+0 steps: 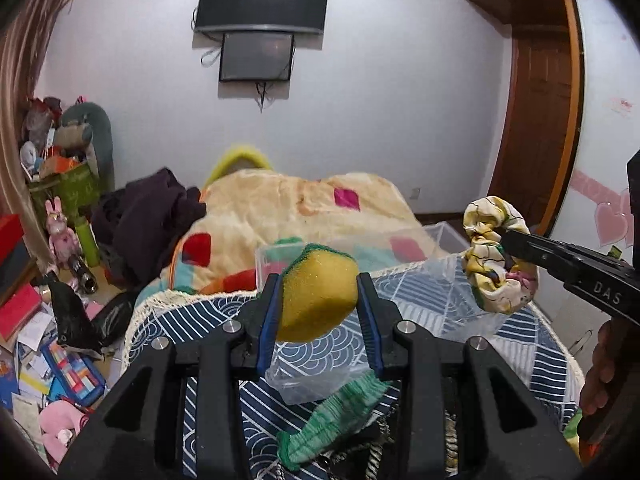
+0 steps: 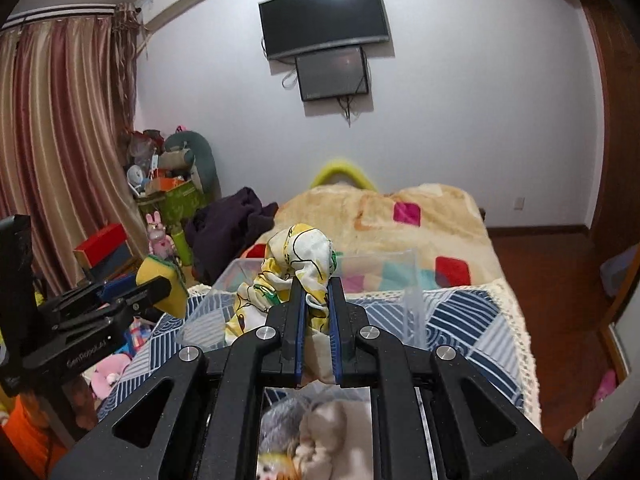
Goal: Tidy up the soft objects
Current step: 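Drop the sponge into the clear box with the left tool while the right tool drops the scrunchie in, then grasp the green knitted sock with the left tool while the right tool grasps the white cloth bag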
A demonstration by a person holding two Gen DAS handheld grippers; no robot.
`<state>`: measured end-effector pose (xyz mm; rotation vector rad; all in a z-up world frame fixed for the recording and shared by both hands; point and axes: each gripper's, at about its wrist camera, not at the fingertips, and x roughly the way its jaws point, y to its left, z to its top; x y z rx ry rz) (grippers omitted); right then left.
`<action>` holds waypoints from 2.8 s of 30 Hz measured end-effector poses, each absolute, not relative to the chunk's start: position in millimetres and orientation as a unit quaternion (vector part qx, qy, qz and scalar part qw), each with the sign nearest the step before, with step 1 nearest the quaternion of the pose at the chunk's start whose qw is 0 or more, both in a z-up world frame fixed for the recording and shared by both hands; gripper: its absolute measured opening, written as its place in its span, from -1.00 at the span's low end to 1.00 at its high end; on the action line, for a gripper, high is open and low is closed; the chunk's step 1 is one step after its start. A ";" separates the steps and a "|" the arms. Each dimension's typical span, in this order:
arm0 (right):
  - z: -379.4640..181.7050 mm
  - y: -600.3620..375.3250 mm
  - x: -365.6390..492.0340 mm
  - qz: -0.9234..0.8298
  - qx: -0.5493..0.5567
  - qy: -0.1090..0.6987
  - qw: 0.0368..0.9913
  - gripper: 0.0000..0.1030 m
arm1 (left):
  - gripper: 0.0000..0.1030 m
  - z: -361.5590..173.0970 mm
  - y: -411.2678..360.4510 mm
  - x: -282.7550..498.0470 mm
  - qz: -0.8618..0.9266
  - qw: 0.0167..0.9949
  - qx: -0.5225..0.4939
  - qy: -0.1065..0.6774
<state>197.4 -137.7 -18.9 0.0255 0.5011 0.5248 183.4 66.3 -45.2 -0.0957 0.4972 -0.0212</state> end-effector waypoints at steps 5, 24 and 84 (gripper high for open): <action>-36.9 -126.6 223.6 0.242 0.011 0.285 0.927 -0.82 | -0.29 -62.6 68.9 207.3 -0.008 0.960 -0.049 0.276; -56.5 -124.2 233.5 0.234 -0.034 0.338 0.911 -0.45 | 0.06 -77.4 53.0 221.2 -0.025 0.947 -0.032 0.318; -60.5 -190.4 148.3 0.269 0.023 0.301 0.915 -0.76 | -0.83 -77.2 59.7 145.7 -0.076 0.948 -0.039 0.307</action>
